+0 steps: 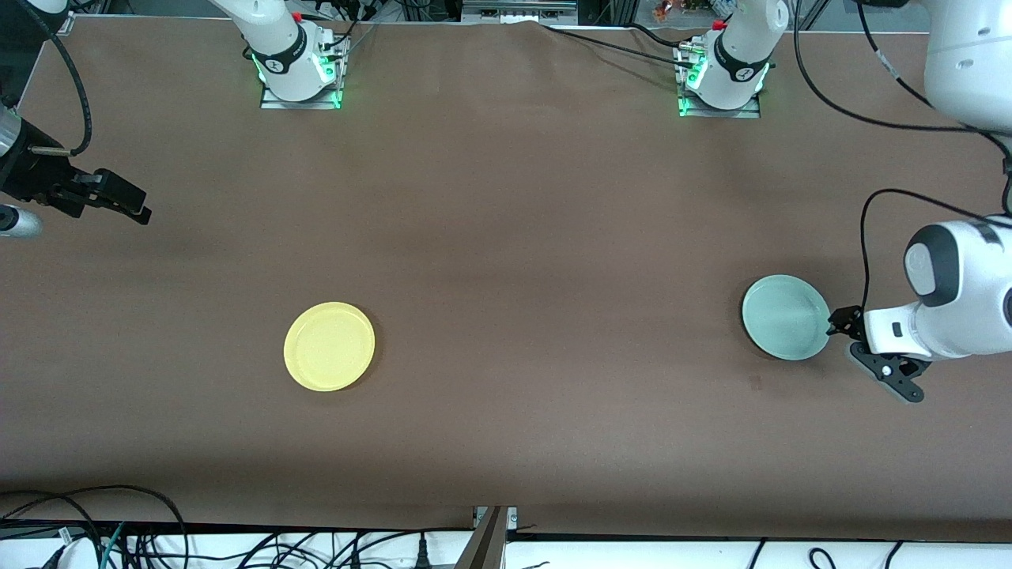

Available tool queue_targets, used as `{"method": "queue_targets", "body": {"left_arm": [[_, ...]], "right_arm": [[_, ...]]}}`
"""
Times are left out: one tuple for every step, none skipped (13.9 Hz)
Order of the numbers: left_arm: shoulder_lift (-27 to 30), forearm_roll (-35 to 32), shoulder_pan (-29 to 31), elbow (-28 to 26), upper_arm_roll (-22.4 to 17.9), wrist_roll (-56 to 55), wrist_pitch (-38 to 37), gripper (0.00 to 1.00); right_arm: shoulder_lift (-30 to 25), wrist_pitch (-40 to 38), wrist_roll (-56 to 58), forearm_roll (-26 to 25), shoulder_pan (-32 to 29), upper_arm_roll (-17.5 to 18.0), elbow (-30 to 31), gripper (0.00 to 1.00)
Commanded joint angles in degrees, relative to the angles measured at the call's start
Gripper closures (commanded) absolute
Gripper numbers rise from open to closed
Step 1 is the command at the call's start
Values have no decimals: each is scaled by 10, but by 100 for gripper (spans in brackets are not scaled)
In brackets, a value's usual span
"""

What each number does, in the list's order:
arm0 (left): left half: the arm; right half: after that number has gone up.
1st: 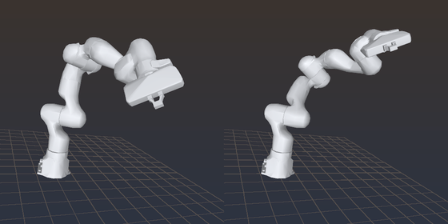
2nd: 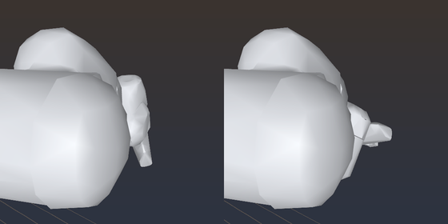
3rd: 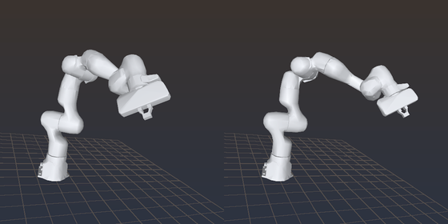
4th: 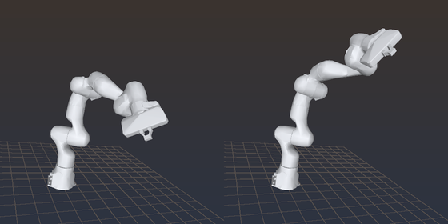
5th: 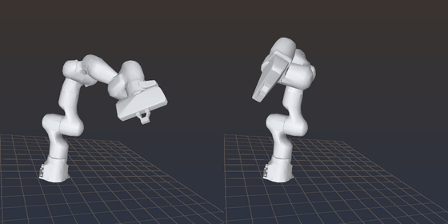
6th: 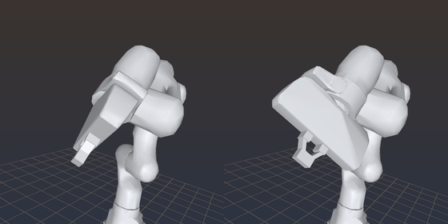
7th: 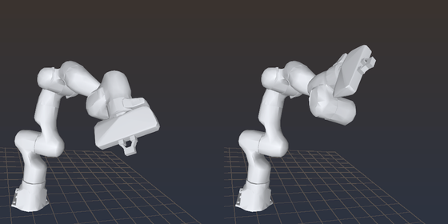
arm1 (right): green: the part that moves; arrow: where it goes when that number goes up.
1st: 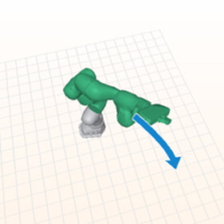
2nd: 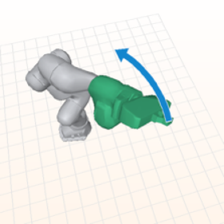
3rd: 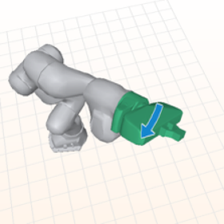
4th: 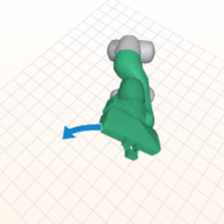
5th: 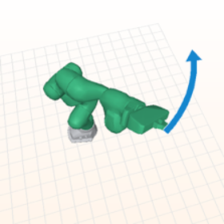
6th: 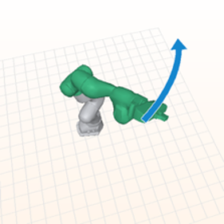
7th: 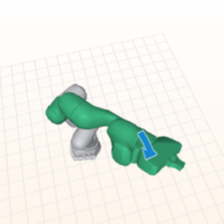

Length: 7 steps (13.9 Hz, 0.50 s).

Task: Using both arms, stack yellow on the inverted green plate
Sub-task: 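Lower the left gripper and grasp the green plate's rim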

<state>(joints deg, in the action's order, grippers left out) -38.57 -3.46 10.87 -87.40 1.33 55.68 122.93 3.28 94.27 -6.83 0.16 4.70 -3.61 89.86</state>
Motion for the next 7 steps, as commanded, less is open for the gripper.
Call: {"method": "queue_targets", "body": {"left_arm": [[-28, 13, 5, 14, 7, 100, 23, 0], [-35, 13, 5, 13, 8, 115, 32, 0], [-41, 13, 6, 11, 12, 123, 35, 0], [-46, 13, 6, 9, 14, 133, 35, 0], [-48, 13, 5, 4, 14, 146, 42, 0], [-53, 13, 6, -12, 15, 165, 72, 0], [-53, 14, 9, -33, 15, 176, 100, 0]], "right_arm": [[4, -2, 0, 1, 0, -1, -12, 0], [4, -2, -1, 0, 0, -1, -12, 0], [4, -2, -1, 0, 0, -1, -12, 0], [4, -2, -1, 1, 0, -1, -12, 0], [4, -3, -3, 2, 1, 0, -12, 0], [4, -6, -1, 1, 2, 1, -11, 0], [4, -8, -2, 1, 7, 1, -11, 0]]}}
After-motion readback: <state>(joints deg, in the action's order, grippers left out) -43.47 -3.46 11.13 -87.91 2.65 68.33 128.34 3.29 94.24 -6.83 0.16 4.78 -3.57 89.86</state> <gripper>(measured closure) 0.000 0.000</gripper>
